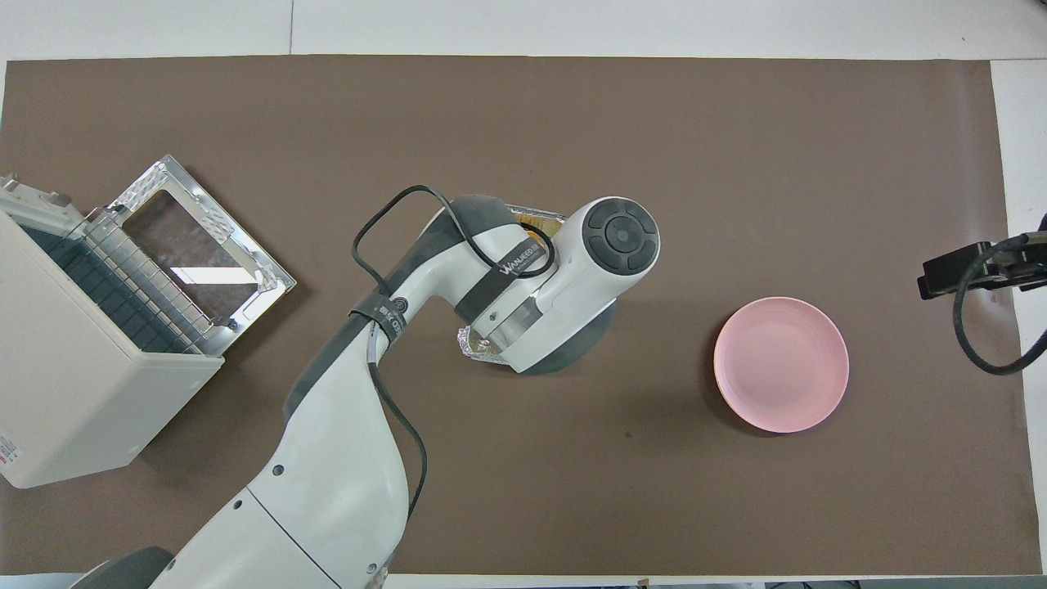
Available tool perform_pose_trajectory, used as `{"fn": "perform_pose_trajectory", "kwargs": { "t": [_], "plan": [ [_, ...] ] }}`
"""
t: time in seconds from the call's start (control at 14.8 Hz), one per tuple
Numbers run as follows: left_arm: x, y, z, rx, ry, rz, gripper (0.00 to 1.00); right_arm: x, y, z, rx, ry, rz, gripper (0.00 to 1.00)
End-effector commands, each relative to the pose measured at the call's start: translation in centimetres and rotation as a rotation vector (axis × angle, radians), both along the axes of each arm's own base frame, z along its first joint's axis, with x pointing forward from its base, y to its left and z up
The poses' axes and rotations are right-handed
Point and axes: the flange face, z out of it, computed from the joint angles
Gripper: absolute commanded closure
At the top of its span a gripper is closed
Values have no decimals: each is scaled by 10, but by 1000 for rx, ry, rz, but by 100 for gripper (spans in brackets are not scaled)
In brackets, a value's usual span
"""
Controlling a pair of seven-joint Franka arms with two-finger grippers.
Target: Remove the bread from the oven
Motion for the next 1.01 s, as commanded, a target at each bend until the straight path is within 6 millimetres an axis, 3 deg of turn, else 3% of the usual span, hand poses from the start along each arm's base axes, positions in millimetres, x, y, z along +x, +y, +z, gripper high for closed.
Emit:
{"fn": "perform_pose_trajectory", "kwargs": {
  "t": [0.0, 0.13, 0.27, 0.4, 0.61, 0.74, 0.94],
  "plan": [
    [47, 59, 53, -17, -75, 112, 0, -8, 8, -2, -8, -4, -1, 0],
    [81, 142, 98, -19, -92, 225, 0, -5, 26, -5, -10, -19, -52, 0],
    [94, 213, 145, -50, -51, 241, 0, -2, 57, -10, -13, -39, -65, 0],
    [100, 286, 179, -62, 3, 248, 0, -2, 91, -20, -18, -53, -86, 0],
    [77, 369, 229, -41, 96, 208, 0, 7, 150, -53, -28, -50, -130, 0],
    [55, 415, 251, -27, 153, 216, 0, 19, 189, -80, -28, -60, -162, 0],
    [26, 454, 263, -36, 192, 180, 0, 31, 235, -120, -24, -82, -210, 0]
  ]
}}
